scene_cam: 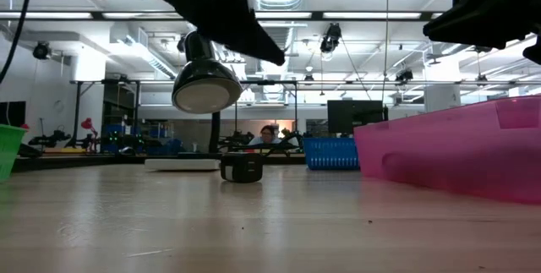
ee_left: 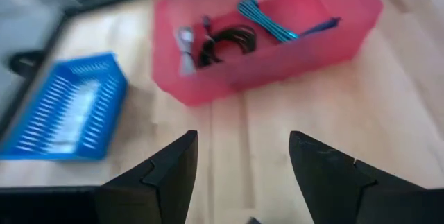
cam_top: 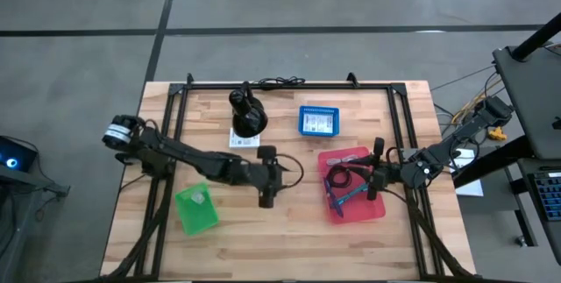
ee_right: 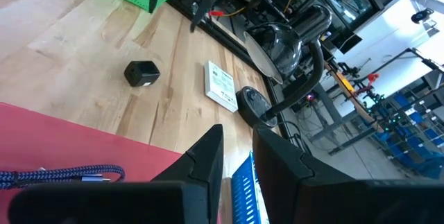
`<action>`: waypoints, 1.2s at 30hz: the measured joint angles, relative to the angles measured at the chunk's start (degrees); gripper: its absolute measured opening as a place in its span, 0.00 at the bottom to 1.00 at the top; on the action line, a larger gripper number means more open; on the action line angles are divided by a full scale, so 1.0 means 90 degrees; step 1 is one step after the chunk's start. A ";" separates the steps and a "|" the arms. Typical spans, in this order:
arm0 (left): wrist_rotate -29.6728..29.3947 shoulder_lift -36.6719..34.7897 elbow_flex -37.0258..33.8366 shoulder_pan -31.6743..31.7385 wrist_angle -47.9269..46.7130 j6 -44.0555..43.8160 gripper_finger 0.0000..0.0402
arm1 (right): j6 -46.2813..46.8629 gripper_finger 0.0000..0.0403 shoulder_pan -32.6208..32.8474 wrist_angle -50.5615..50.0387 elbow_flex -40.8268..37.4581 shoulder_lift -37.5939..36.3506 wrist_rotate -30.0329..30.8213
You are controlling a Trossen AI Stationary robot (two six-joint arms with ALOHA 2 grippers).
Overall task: Pick and place items into bin
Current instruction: Put the black charger adapter into the green bin
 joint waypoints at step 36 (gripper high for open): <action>0.1121 0.1931 0.2371 0.0270 -0.4006 0.0725 0.52 | 0.0211 0.17 0.0003 -0.0015 0.0002 0.0048 -0.0025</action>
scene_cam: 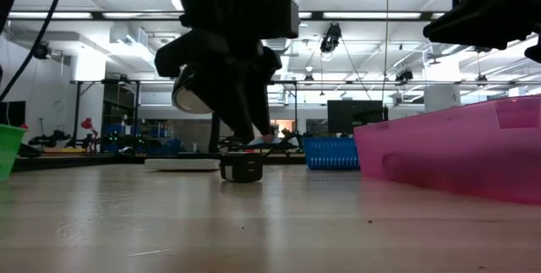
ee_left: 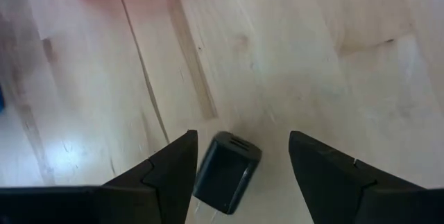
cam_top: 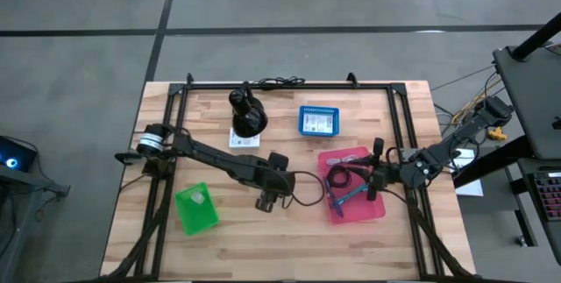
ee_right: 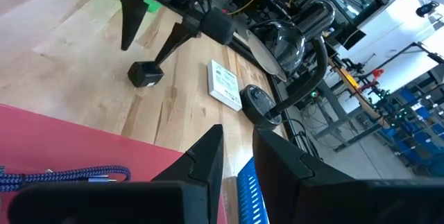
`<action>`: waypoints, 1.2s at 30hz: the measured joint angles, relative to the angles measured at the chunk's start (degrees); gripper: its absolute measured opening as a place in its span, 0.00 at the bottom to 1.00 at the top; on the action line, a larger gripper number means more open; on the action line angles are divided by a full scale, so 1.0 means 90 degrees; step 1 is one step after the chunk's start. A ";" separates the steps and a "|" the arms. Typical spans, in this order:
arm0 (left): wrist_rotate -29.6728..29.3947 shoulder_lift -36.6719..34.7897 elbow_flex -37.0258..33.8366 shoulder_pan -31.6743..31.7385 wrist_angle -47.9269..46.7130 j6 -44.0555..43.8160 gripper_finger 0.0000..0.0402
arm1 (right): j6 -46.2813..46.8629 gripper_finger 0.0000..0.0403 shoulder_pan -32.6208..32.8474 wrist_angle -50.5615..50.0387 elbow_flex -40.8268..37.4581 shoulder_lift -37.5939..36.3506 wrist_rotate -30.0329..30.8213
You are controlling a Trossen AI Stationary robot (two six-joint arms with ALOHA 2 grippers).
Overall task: Pick and place items into bin
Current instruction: Put the black charger adapter into the green bin
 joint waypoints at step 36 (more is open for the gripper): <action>-0.0109 0.0544 -0.0088 0.0136 -0.0235 0.0493 0.52 | -0.0033 0.17 -0.0001 -0.0002 0.0000 -0.0002 0.0002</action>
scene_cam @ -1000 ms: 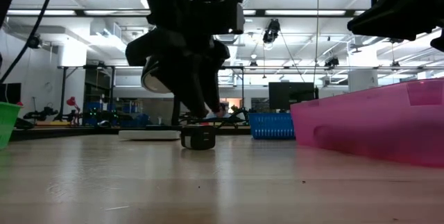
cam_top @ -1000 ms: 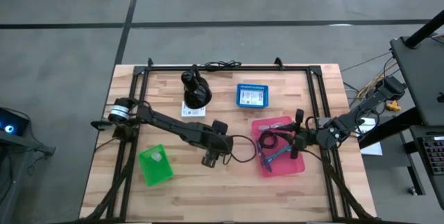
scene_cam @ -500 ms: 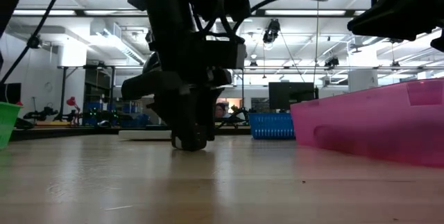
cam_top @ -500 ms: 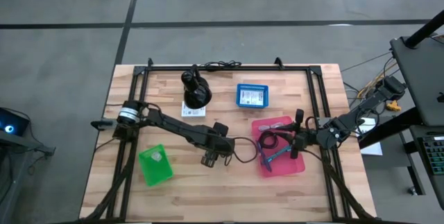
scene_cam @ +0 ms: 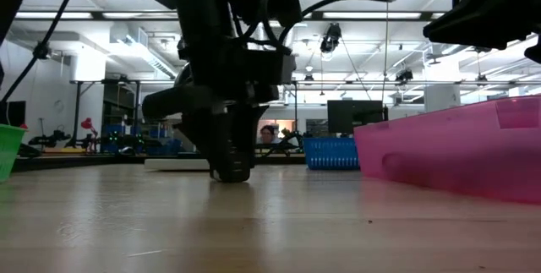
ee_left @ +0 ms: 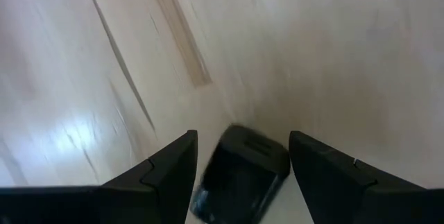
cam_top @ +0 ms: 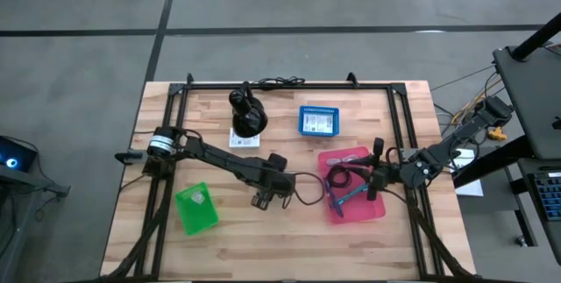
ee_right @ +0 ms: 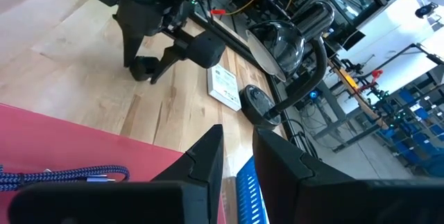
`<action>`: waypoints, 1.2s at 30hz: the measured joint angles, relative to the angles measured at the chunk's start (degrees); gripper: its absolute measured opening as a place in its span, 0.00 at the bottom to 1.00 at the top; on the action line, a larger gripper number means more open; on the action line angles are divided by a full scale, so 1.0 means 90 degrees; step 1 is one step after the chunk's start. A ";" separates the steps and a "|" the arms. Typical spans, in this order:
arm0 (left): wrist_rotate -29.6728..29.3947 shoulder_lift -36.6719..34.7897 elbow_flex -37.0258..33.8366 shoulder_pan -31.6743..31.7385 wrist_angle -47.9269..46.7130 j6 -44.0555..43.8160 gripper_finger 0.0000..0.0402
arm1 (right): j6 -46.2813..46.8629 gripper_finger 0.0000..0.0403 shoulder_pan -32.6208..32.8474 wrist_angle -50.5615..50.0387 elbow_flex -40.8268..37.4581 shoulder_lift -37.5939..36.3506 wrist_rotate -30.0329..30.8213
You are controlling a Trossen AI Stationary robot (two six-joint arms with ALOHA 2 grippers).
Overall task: Pick and place items into bin
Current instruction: Put the black charger adapter into the green bin
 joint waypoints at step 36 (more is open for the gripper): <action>0.0107 -0.0014 0.0342 -0.0026 -0.1380 -0.1310 0.33 | 0.0019 0.17 0.0000 -0.0002 0.0000 -0.0002 0.0000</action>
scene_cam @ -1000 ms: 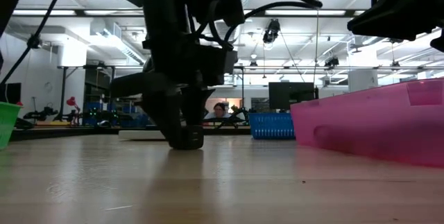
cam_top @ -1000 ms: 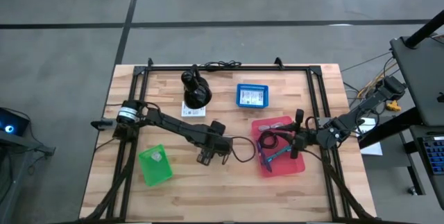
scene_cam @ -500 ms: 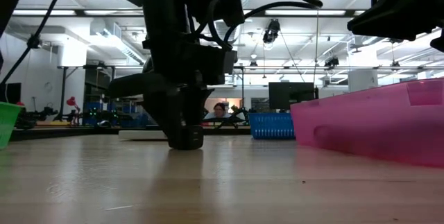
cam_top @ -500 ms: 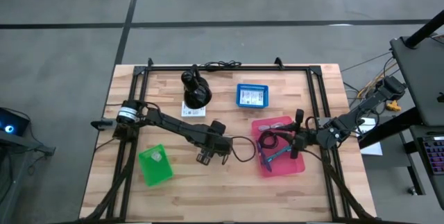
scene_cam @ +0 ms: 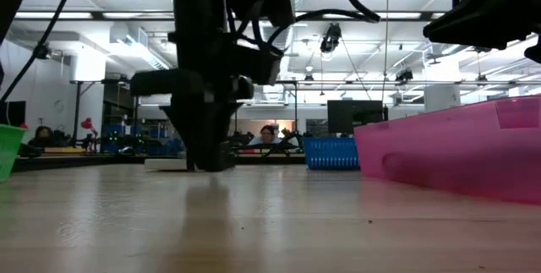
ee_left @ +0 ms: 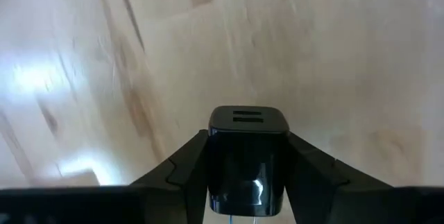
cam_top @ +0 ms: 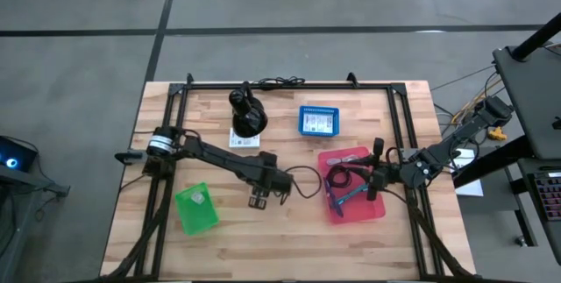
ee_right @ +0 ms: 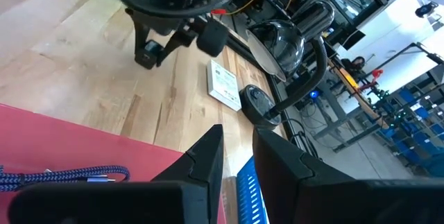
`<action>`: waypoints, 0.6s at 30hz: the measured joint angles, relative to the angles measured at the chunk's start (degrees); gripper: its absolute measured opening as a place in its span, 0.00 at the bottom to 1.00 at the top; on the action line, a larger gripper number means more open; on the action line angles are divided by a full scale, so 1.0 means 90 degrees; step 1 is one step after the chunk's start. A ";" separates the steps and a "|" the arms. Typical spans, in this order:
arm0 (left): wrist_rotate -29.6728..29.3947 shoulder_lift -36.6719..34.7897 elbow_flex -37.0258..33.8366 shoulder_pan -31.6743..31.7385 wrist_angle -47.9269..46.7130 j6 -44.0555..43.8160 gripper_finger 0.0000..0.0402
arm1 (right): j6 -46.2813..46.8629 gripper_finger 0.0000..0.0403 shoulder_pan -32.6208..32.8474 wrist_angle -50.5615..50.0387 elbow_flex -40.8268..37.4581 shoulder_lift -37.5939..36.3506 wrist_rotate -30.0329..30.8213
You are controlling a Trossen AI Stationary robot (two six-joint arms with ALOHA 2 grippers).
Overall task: Pick and place items into bin
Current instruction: Put the black charger adapter into the green bin
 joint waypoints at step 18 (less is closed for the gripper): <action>0.1718 -0.0449 0.0568 -0.0334 -0.2793 -0.5327 0.33 | -0.0013 0.17 -0.0002 0.0002 0.0000 0.0002 0.0001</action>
